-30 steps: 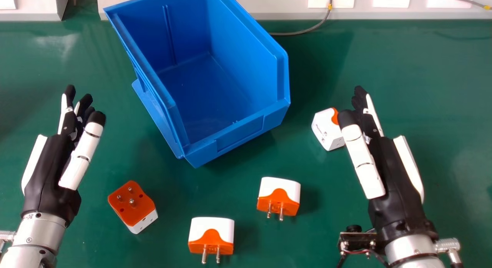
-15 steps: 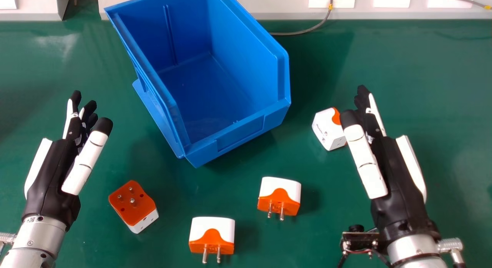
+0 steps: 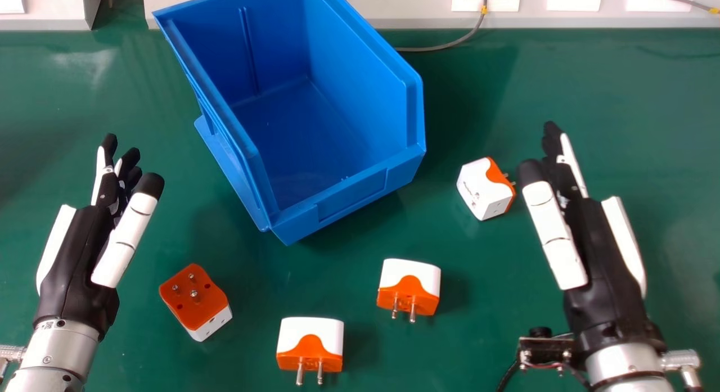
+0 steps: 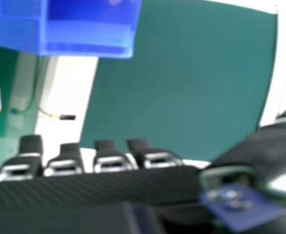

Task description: Pick all objects and put in blue box

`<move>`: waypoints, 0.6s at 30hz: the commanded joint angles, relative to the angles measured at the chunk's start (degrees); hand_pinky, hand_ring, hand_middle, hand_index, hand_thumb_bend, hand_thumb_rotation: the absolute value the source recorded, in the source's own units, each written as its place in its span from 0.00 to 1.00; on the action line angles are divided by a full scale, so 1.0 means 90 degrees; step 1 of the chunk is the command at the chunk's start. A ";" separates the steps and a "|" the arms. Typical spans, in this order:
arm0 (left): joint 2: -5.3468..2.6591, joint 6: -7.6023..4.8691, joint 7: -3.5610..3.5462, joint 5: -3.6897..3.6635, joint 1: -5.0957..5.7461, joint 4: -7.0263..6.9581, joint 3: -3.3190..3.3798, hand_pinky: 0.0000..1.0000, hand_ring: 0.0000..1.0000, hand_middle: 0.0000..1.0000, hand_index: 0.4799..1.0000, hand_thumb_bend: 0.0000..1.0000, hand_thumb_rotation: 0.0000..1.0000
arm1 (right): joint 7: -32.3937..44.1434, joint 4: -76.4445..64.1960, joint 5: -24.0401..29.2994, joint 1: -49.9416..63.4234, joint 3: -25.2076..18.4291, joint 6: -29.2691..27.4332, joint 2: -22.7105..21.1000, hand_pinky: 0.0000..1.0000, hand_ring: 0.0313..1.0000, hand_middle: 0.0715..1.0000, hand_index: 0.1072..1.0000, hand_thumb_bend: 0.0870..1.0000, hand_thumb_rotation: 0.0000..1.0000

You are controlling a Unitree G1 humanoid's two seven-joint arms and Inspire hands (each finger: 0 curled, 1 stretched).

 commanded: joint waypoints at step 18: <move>-0.0155 -0.0008 0.0213 0.0006 -0.0078 -0.0141 -0.0185 1.00 1.00 1.00 1.00 0.64 0.84 | -0.0221 0.1777 -0.1456 -0.2179 -0.0203 0.1019 -0.1010 0.86 0.96 0.98 0.97 0.45 0.57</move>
